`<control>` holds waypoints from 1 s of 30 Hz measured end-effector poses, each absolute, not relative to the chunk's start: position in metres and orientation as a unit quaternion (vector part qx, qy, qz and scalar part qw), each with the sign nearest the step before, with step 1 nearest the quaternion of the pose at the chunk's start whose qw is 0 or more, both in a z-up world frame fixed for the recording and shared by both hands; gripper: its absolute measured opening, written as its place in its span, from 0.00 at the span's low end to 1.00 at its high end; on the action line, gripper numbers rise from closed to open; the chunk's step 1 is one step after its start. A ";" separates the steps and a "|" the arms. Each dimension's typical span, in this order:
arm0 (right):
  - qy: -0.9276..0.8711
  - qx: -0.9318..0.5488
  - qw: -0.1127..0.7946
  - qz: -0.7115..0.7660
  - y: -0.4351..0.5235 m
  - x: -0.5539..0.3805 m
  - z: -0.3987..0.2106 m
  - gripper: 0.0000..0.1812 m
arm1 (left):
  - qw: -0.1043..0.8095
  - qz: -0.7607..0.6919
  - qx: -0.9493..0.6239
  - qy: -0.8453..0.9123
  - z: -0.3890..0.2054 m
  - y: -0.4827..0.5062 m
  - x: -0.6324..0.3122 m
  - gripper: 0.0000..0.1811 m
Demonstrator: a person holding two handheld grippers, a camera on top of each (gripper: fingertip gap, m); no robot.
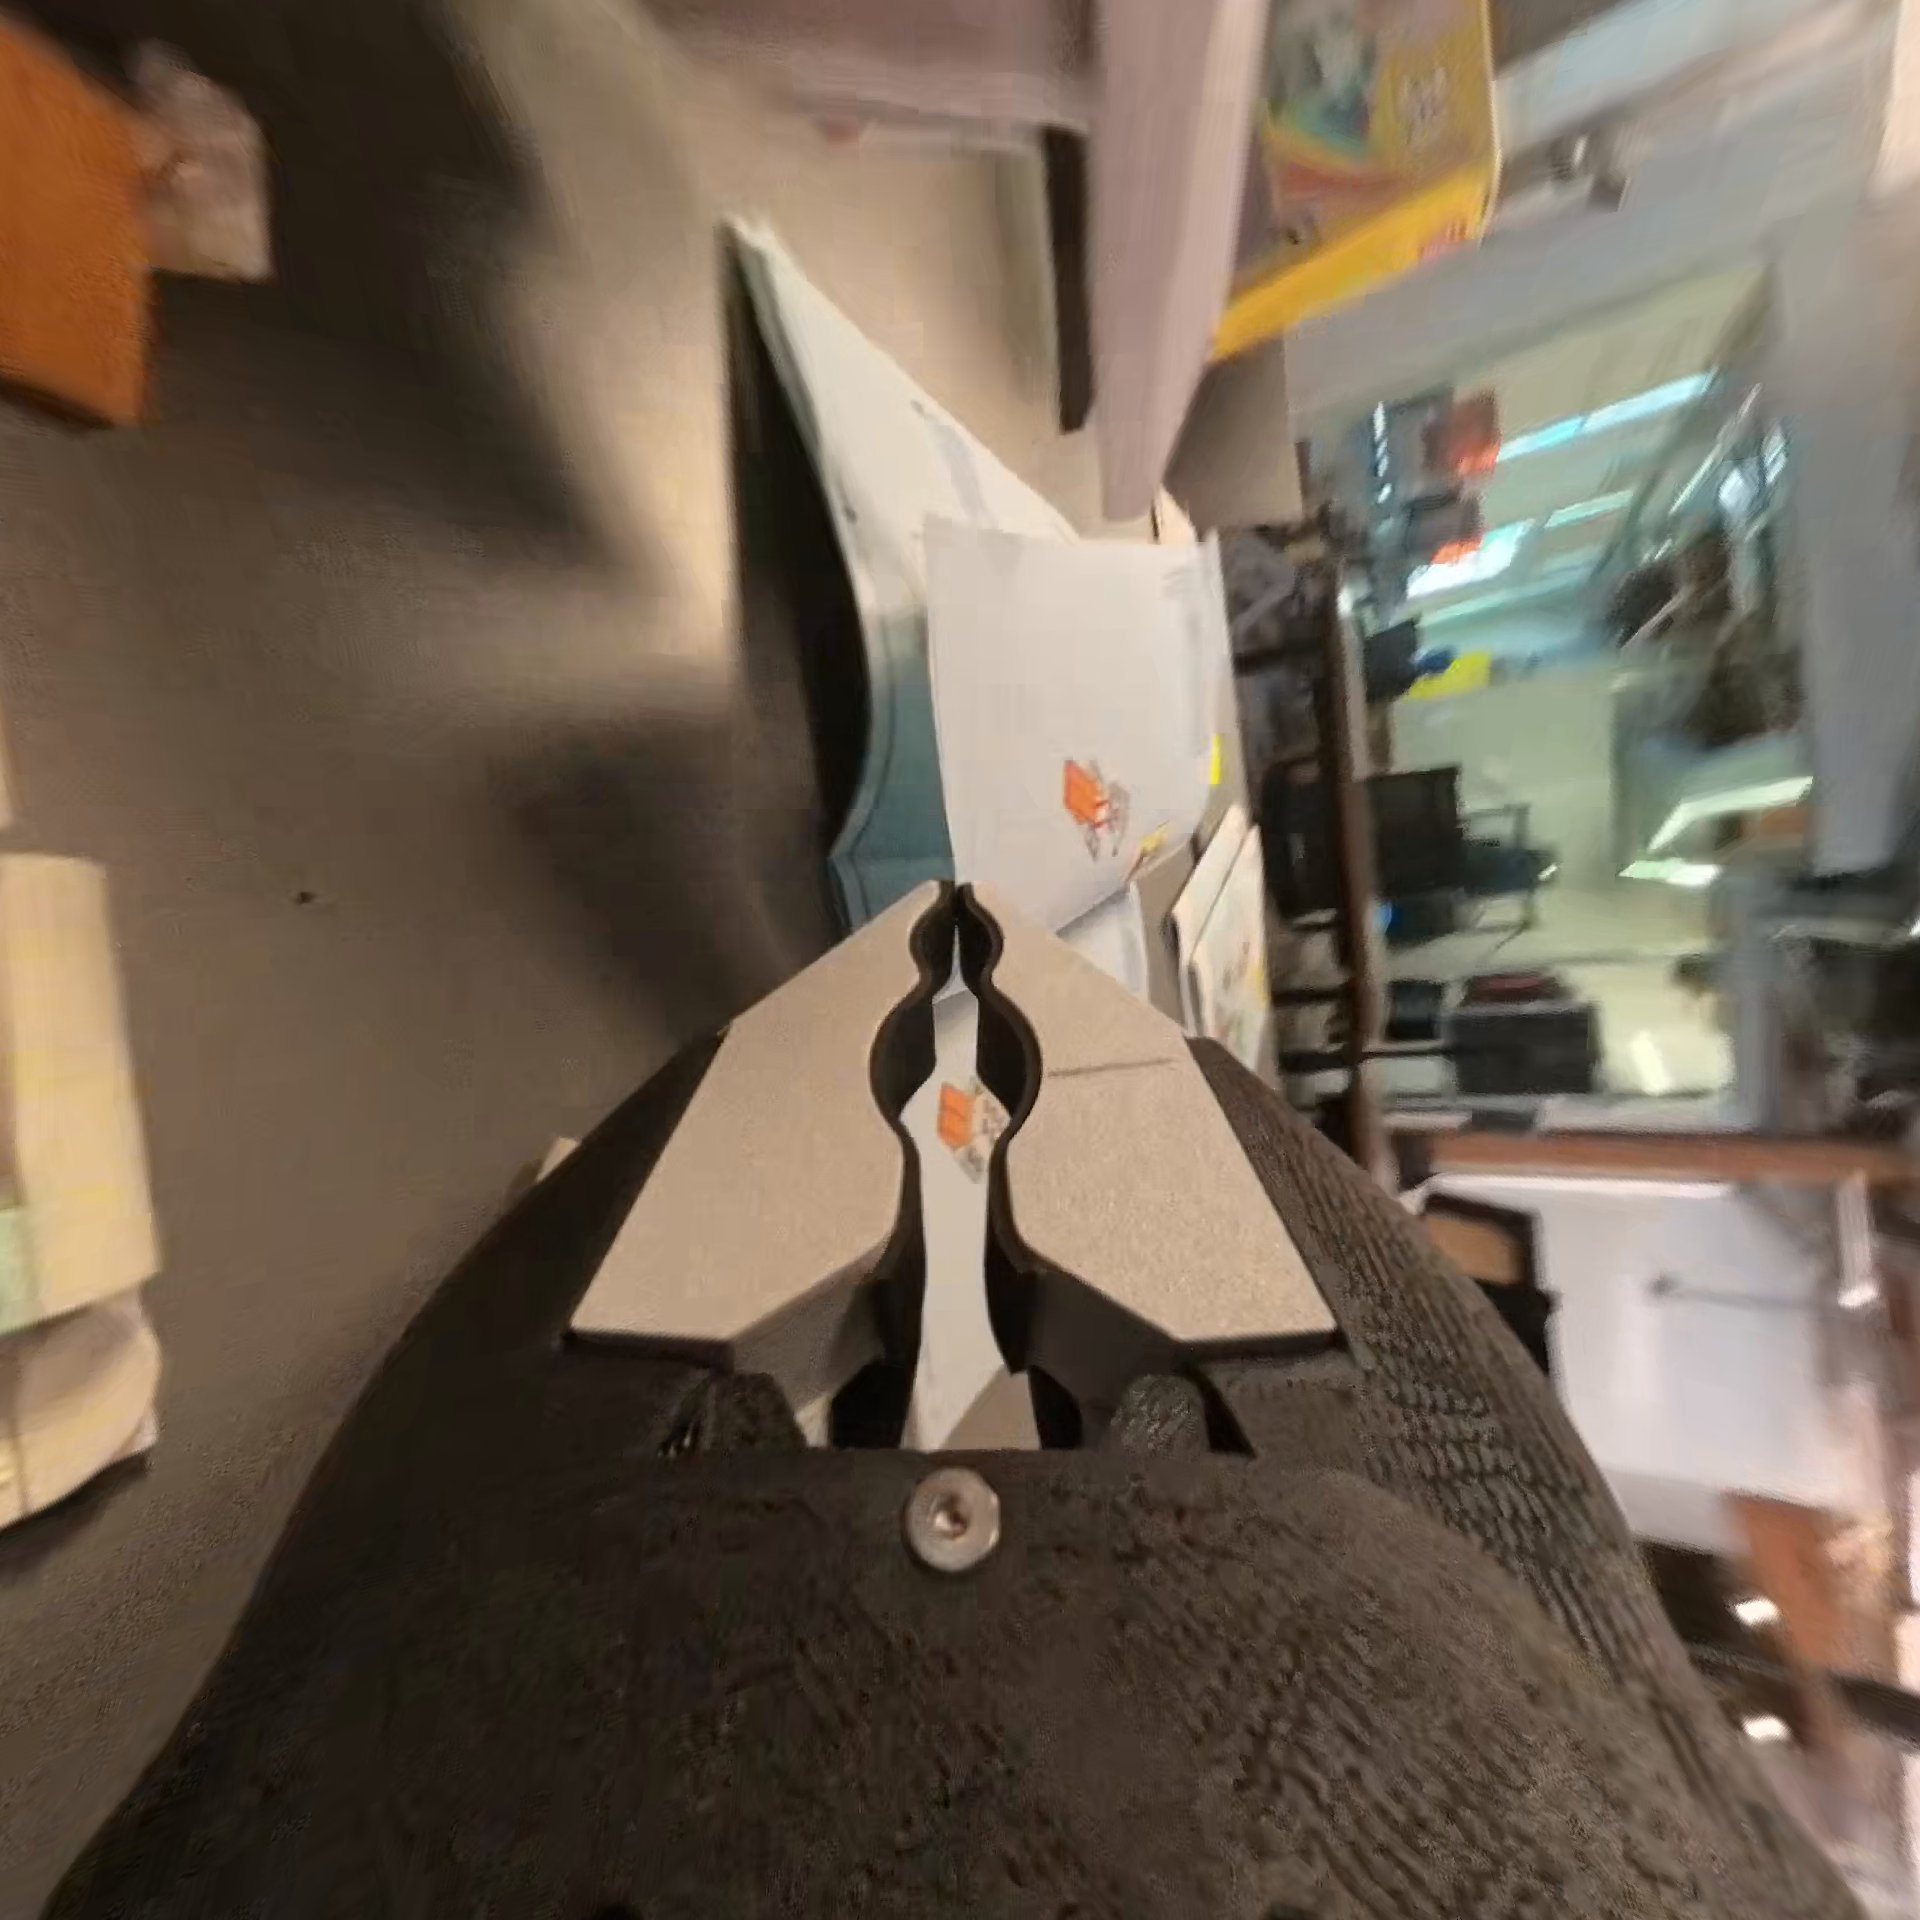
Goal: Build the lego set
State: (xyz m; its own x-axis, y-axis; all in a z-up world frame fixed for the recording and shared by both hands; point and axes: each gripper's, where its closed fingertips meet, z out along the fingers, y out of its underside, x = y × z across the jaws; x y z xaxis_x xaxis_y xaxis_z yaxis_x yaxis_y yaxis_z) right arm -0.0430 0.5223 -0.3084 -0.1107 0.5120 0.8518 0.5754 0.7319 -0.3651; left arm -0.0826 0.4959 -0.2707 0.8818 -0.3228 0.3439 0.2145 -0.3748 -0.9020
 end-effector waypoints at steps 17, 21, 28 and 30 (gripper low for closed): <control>-0.783 -0.299 0.545 0.008 0.478 -0.077 -0.311 0.03 | 0.482 -0.001 -0.872 0.091 -0.307 0.489 -0.124 0.22; -0.773 -0.333 0.533 0.086 0.471 -0.072 -0.303 0.08 | 0.436 0.016 -0.895 0.095 -0.326 0.486 -0.131 0.23; -0.692 -0.448 0.541 0.169 0.501 -0.057 -0.280 0.08 | 0.427 0.039 -0.899 0.090 -0.329 0.486 -0.138 0.20; -0.675 -0.494 0.520 0.170 0.513 -0.059 -0.286 0.07 | 0.451 0.078 -0.884 0.093 -0.320 0.488 -0.144 0.14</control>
